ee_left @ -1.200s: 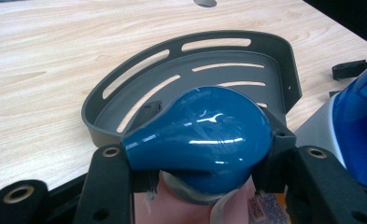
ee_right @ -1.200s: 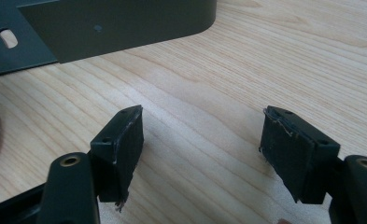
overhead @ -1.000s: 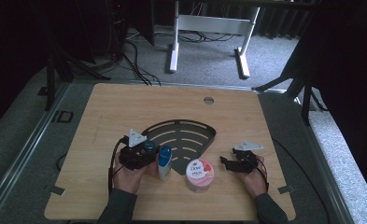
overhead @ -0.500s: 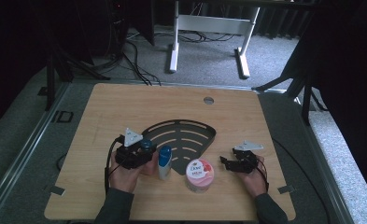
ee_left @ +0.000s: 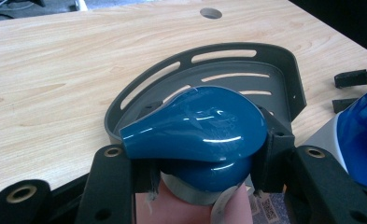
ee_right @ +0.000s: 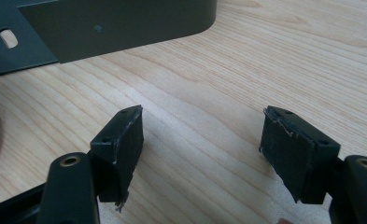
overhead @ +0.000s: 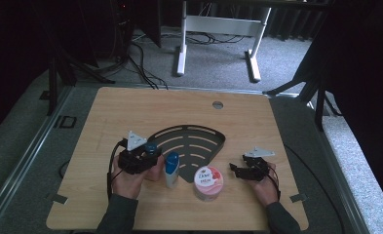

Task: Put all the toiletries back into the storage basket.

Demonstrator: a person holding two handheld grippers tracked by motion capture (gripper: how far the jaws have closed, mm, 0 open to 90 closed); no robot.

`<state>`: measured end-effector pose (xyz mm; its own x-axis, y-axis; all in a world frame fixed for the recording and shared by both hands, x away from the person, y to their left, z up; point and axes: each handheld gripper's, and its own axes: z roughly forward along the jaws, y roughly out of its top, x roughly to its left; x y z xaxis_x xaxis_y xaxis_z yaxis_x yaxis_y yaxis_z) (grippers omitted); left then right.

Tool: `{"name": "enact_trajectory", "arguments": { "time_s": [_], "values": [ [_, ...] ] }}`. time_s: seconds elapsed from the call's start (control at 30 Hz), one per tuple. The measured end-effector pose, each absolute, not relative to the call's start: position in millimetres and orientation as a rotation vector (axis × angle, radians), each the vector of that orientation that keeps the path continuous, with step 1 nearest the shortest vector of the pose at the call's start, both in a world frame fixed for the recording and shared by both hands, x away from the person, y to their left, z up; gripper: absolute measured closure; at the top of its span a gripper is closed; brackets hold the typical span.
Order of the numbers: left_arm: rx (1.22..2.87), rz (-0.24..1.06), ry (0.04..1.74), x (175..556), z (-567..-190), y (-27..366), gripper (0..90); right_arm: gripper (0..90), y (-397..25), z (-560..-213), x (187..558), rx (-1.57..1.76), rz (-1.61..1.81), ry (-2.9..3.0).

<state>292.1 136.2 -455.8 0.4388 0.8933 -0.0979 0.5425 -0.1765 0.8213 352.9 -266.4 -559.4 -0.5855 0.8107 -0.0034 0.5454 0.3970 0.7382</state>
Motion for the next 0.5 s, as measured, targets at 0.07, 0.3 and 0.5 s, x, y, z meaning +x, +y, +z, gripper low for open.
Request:
{"name": "enact_trajectory", "arguments": {
  "time_s": [0.07, 0.3, 0.5],
  "values": [
    [1.846, 0.530, 1.221, 292.0, -453.8, 137.4, 52.6, 29.6, -266.4, -559.4, 352.9, 1.172, 1.009, 2.297],
    [1.837, 0.532, 1.216, 291.9, -449.3, 140.1, 52.7, 29.6, -266.4, -559.4, 352.9, 1.172, 1.009, 2.297],
    [1.831, 0.537, 1.218, 292.8, -446.2, 142.2, 52.7, 29.6, -266.4, -559.3, 352.9, 1.172, 1.010, 2.297]
  ]
}}
